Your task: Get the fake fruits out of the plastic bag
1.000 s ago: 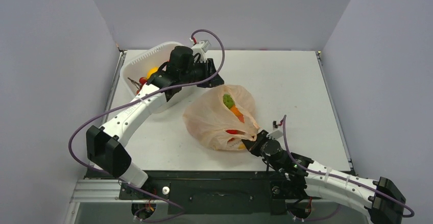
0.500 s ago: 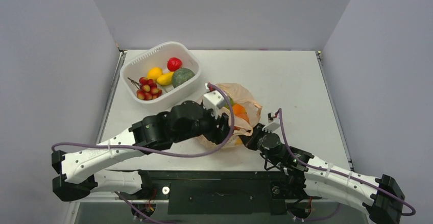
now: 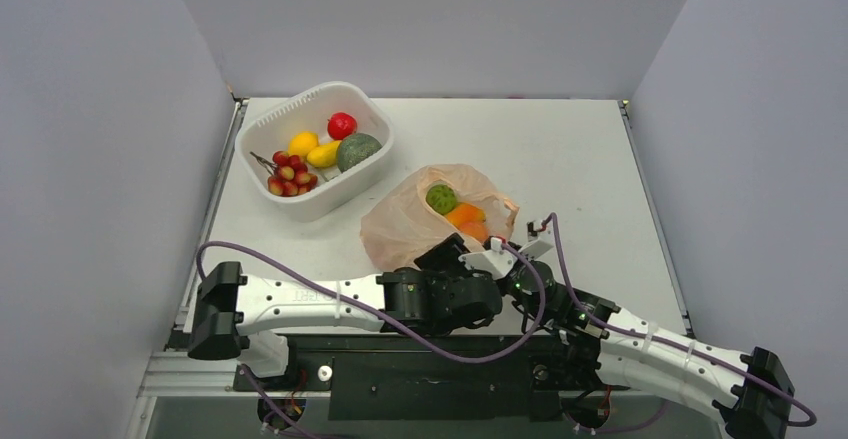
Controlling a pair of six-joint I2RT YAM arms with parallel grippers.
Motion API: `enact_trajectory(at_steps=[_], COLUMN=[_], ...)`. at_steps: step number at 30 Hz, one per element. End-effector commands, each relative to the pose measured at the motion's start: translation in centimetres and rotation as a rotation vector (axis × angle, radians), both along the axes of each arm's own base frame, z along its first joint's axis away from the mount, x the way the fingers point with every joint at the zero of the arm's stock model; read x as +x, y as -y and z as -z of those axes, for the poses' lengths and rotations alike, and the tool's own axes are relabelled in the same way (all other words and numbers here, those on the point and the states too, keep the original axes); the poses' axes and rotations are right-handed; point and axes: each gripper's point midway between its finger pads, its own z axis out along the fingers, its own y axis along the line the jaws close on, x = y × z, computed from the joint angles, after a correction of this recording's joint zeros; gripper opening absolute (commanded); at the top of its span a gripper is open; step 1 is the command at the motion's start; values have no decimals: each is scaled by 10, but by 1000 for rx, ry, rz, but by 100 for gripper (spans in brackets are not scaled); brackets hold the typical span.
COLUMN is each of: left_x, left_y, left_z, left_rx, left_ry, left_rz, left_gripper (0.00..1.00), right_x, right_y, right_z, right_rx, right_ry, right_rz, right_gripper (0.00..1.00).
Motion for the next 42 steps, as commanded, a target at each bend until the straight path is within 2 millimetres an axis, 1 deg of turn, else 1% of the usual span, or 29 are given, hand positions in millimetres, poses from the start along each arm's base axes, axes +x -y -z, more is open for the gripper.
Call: enact_trajectory(at_steps=[1, 3, 5, 6, 7, 8, 9, 10, 11, 12, 13, 14, 16, 17, 18, 21, 24, 28, 29, 33, 34, 35, 36, 37, 38, 39, 40, 41, 42], left_x=[28, 33, 33, 30, 30, 28, 28, 25, 31, 22, 23, 15, 13, 15, 13, 10, 9, 8, 8, 7, 6, 5, 3, 2, 0, -1, -3, -4, -5], left_y=[-18, -32, -38, -42, -42, -44, -43, -45, -53, -53, -66, -79, -96, -102, -106, -112, -113, -111, -111, -110, -110, -111, -112, -113, -116, -117, -120, -121, -121], left_z=[-49, -63, -71, -57, -72, -44, -69, -33, -70, -34, -77, -69, -73, -67, -69, -60, -57, -61, -64, -66, -59, -65, -56, -66, -56, -68, -74, -65, -82], left_rx=[-78, -200, -365, -400, -552, -576, -795, -820, -1078, -1105, -1339, -1417, -1520, -1508, -1521, -1504, -1530, -1548, -1550, -1524, -1483, -1471, -1415, -1401, -1334, -1312, -1275, -1190, -1171], left_ry=[204, 230, 201, 159, 113, 24, -38, -149, -174, -263, -250, -287, -300, -302, -309, -336, -352, -356, -356, -362, -371, -371, -384, -380, -393, -384, -388, -385, -371], left_rz=[-235, -357, -414, -416, -420, -398, -376, -345, -316, -273, -217, -187, -185, -200, -202, -225, -230, -220, -214, -213, -229, -228, -241, -234, -253, -245, -244, -251, -217], left_gripper=[43, 26, 15, 5, 1, 0, 0, 0, 0, 0, 0, 0, 0, 0, 0, 0, 0, 0, 0, 0, 0, 0, 2, 12, 18, 27, 31, 33, 36], right_x=[3, 3, 2, 2, 0, -2, -3, -5, -5, -5, -6, -5, -3, -1, 0, 1, -2, 4, 11, 31, 35, 42, 46, 47, 48, 48, 48, 46, 44], right_y=[-1, 0, -1, -2, -5, -8, -9, -10, -10, -10, -7, -2, 10, 15, 23, 32, 31, 32, 34, 23, 23, 23, 19, 18, 14, 11, 8, 4, 0], right_z=[-18, -16, -14, -14, -13, -12, -12, -11, -10, -12, -9, -7, -10, -14, -23, -47, -81, -110, -121, -148, -151, -156, -153, -160, -158, -159, -158, -155, -154], right_rx=[35, 30, 35, 43, 55, 62, 69, 68, 63, 50, 24, -28, -131, -165, -234, -356, -483, -650, -700, -834, -863, -912, -946, -948, -957, -946, -936, -919, -897], right_ry=[27, 25, 20, 16, 14, 6, 6, 3, 2, 14, 13, 23, 45, 58, 84, 149, 242, 366, 404, 467, 465, 456, 446, 449, 446, 445, 442, 442, 438], right_rz=[11, 12, 9, 7, -6, -21, -29, -42, -46, -55, -58, -61, -56, -50, -53, -104, -214, -206, -170, -119, -103, -65, -62, -55, -63, -73, -80, -100, -117], right_gripper=[0, 0, 0, 0, 0, 0, 0, 1, 2, 7, 11, 17, 30, 34, 47, 70, 78, 82, 83, 84, 84, 83, 82, 78, 74, 64, 58, 47, 38])
